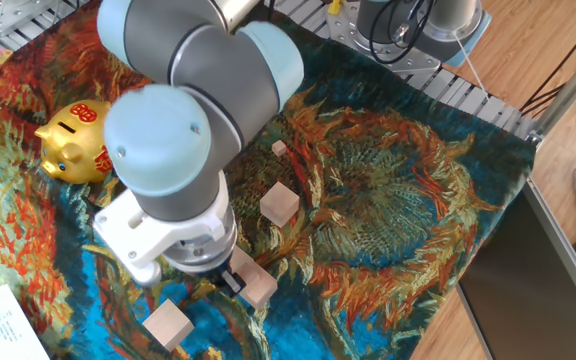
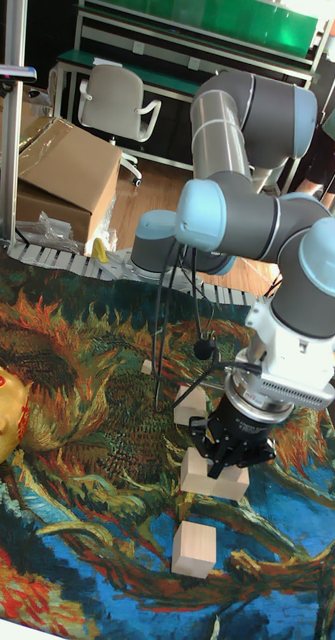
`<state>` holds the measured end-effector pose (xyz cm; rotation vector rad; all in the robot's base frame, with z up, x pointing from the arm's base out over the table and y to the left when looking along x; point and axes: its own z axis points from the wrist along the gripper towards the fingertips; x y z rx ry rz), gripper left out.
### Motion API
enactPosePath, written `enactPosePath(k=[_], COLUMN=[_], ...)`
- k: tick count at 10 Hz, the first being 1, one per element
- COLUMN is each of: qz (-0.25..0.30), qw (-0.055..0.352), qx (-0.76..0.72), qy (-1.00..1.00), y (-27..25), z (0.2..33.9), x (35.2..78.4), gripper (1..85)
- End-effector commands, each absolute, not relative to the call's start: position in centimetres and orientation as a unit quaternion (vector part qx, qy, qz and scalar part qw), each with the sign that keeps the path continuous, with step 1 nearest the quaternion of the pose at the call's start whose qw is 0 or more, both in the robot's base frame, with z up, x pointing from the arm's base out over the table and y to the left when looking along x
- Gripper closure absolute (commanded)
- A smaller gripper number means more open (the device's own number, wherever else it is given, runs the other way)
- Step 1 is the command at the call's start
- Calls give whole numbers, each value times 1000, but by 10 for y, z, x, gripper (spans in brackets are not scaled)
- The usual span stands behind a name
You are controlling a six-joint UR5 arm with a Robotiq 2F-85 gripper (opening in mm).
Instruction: Drop coins into a piggy bank
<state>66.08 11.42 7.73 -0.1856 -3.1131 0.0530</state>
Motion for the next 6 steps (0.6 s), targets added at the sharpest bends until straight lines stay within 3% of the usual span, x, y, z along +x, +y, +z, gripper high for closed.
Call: enactPosePath(k=[1,2,6], qz=[-13,-30,-10], qw=[5,4,8], qx=[-42,-42,3], qy=[-999,-999,-1000], y=[124,132,122], z=[96,96,96], x=[659,660,658], gripper=[843,843,843])
